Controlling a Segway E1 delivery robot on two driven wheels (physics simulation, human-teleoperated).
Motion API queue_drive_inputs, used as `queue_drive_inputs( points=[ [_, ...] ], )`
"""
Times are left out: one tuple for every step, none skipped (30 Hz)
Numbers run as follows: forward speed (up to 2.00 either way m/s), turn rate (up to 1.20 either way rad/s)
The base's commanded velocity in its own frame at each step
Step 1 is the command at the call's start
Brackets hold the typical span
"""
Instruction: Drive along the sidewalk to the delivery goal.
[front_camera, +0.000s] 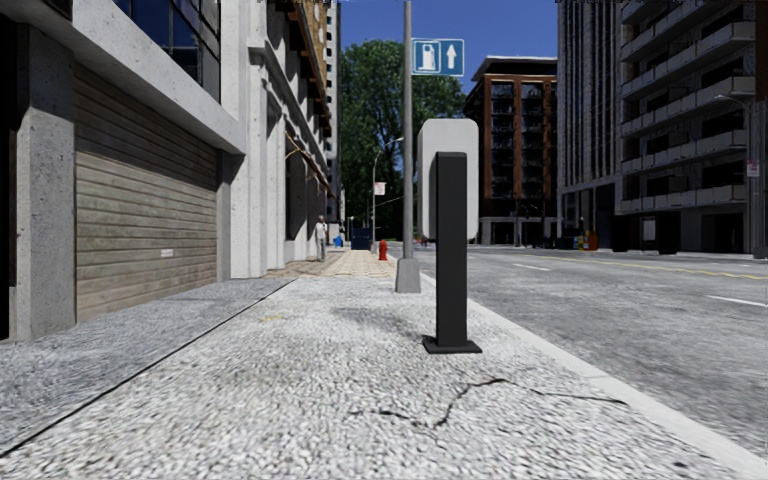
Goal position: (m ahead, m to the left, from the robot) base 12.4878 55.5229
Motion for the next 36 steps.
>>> queue_drive_inputs(
  points=[
    [0.76, 0.75],
    [0.78, 0.75],
    [0.78, 0.75],
    [0.78, 0.75],
    [0.78, 0.75],
    [0.78, 0.75],
    [0.78, 0.75],
    [0.79, 0.73],
    [0.79, 0.61],
    [0.79, 0.61],
    [0.79, 0.43],
    [0.79, 0.27],
    [0.78, 0.00],
    [0.78, 0.00],
    [0.78, 0.00],
    [0.84, 0.00],
    [1.14, 0.00],
    [1.14, 0.00],
    [1.41, 0.00],
    [1.52, 0.00],
    [1.52, 0.00],
    [1.55, 0.00],
    [1.56, 0.00],
    [1.61, 0.00],
    [1.61, 0.00],
    [1.77, 0.00],
    [2.00, 0.00],
    [2.00, 0.00],
    [2.00, 0.00],
    [2.00, 0.00],
    [2.00, 0.00],
    [2.00, 0.00],
    [2.00, 0.00],
    [2.00, 0.00],
    [2.00, 0.00],
    [2.00, 0.00]
  ],
)
